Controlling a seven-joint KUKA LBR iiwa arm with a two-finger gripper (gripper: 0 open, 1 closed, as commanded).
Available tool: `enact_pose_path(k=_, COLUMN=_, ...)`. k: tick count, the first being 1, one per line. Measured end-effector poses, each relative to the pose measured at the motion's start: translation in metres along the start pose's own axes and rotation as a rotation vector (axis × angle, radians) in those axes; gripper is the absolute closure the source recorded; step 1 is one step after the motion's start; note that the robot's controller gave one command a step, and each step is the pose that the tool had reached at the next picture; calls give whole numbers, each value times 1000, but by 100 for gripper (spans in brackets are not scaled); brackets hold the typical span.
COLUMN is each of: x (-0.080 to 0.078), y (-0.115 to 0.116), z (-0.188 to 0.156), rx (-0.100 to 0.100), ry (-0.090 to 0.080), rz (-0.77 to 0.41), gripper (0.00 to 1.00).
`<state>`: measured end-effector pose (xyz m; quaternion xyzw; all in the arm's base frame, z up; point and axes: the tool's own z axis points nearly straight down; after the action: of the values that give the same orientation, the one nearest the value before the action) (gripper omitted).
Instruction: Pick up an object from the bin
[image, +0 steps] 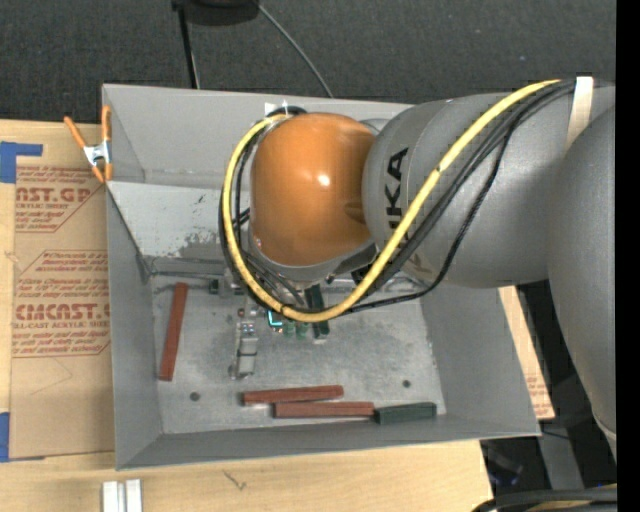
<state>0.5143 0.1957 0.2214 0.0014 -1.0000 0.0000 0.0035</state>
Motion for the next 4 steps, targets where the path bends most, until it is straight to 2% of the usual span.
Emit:
enact_pose_path(k=1, x=-2, y=-1, z=-4, rx=-1, ry=-8, rz=2, gripper=0)
enact_pose_path(k=2, x=0, y=-29, z=51, rx=-1, ry=-11, rz=-107, gripper=0)
enact_pose_path(k=3, x=6, y=-68, z=64, rx=-1, ry=-6, rz=34, gripper=0)
enact_pose_path(k=4, x=20, y=-89, z=87, rx=1, ry=-8, rz=-206, gripper=0)
